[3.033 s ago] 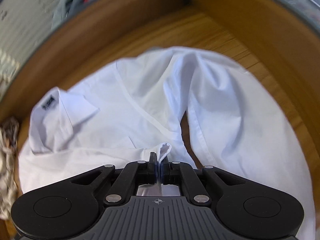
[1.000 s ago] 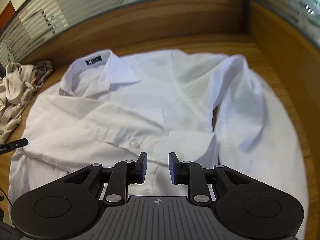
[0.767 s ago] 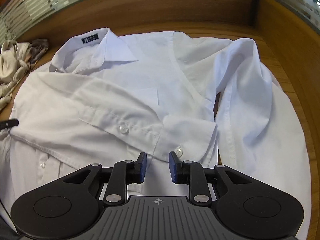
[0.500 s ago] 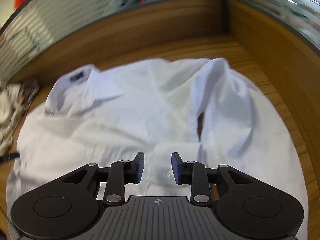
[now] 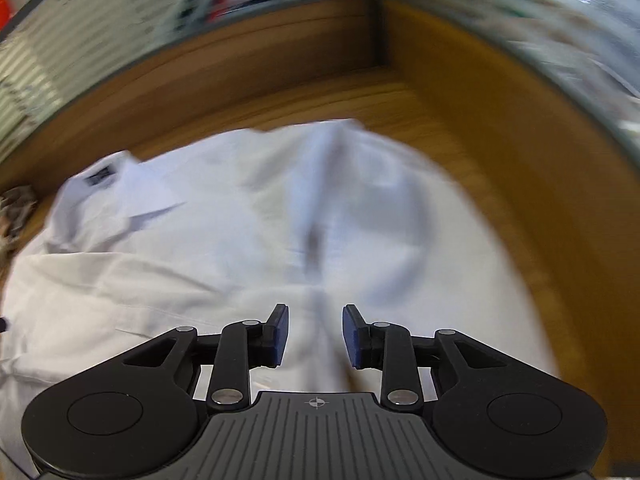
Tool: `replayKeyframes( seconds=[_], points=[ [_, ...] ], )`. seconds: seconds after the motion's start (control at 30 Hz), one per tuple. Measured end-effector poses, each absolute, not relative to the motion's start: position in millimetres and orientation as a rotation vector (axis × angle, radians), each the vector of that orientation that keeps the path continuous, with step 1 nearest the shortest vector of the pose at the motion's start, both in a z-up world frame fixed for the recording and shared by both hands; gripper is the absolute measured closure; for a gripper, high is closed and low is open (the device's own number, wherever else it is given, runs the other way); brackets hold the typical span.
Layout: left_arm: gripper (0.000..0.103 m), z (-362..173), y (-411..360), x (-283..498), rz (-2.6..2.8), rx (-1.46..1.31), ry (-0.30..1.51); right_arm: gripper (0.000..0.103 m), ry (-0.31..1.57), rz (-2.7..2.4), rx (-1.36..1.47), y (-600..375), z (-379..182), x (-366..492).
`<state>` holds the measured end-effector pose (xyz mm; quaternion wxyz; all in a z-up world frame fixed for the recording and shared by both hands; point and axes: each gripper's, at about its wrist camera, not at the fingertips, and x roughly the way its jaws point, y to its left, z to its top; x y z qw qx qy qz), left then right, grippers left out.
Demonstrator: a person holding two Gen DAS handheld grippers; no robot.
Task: Fold clothes
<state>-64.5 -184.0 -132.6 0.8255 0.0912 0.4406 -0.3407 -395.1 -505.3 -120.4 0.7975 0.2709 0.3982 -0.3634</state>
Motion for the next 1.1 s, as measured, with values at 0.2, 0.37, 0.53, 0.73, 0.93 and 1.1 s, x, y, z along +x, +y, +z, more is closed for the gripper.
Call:
replayKeyframes(
  seconds=[0.2, 0.37, 0.53, 0.73, 0.93, 1.1],
  points=[
    [0.061, -119.7, -190.1, -76.9, -0.77, 0.192, 0.928, 0.063, 0.942, -0.978, 0.5, -508.8, -117.4, -455.0],
    [0.056, -109.8, -200.5, -89.0, -0.815, 0.193, 0.915, 0.05, 0.971, -1.053, 0.51, -506.6, -127.6, -476.0],
    [0.056, -99.4, -208.7, -99.9, -0.874, 0.197, 0.9, 0.048, 0.972, -1.067, 0.589, -511.4, -150.0, -482.8],
    [0.055, -96.3, -206.5, -105.2, -0.888, 0.176, 0.907, 0.069, 0.952, -1.042, 0.642, -520.4, -156.9, -488.3],
    [0.055, -95.5, -202.2, -107.5, -0.896, 0.155, 0.9, 0.099, 0.868, -1.046, 0.642, -521.7, -126.7, -488.2],
    [0.055, -89.7, -193.2, -106.0, -0.898, 0.107, 0.884, 0.099, 0.645, -0.994, 0.666, -516.6, -50.0, -480.9]
  ],
)
